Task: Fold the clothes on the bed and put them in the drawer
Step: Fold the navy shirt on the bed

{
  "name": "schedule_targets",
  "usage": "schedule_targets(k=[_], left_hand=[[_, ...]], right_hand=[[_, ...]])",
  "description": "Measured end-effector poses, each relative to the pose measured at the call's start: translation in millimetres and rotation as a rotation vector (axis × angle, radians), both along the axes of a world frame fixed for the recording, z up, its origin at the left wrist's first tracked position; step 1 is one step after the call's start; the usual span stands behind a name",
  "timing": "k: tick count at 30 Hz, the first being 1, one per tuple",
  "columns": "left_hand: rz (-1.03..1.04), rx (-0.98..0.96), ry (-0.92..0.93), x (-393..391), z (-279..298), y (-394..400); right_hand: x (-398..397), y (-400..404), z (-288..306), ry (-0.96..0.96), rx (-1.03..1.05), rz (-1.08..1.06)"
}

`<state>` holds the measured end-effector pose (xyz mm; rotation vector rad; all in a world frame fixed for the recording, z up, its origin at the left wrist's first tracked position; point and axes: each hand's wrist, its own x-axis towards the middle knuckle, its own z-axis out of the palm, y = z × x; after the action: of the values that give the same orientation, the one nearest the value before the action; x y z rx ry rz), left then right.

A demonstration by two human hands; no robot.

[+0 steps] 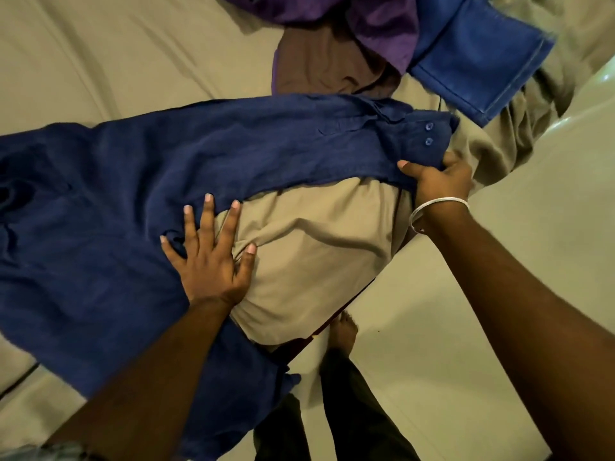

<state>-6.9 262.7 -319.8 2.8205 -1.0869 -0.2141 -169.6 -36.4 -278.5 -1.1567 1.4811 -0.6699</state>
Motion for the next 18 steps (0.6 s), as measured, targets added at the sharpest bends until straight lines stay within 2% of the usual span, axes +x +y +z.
schedule_targets(k=[6,8,10,12,13,15,16,17,18], left_hand=[[-0.001,-0.067,0.001,1,4,-2],[0.014,-0.251,0.112,2,15,1],[0.034,-0.557,0.254,0,42,18],[0.223,-0.870,0.470,-10,76,33],[0.406,-1.004,0.649,-14,96,42],[0.771,-1.200,1.152,-20,116,71],[0.888,-1.189,1.334,-20,117,92],[0.974,-1.129,1.424,-20,119,113],[1.017,-1.041,1.440,-22,116,140]], right_hand=[[8,51,28,-0.126,-0.345,0.196],[15,88,39,-0.105,-0.455,0.338],[19,133,53,-0.059,-0.628,0.536],[18,178,60,-0.078,-0.810,0.729],[19,202,64,-0.101,-0.884,0.813],[19,248,65,-0.127,-0.983,1.001],[17,270,64,-0.139,-1.019,1.096],[13,291,63,-0.141,-1.050,1.196],[7,314,60,-0.132,-1.071,1.308]])
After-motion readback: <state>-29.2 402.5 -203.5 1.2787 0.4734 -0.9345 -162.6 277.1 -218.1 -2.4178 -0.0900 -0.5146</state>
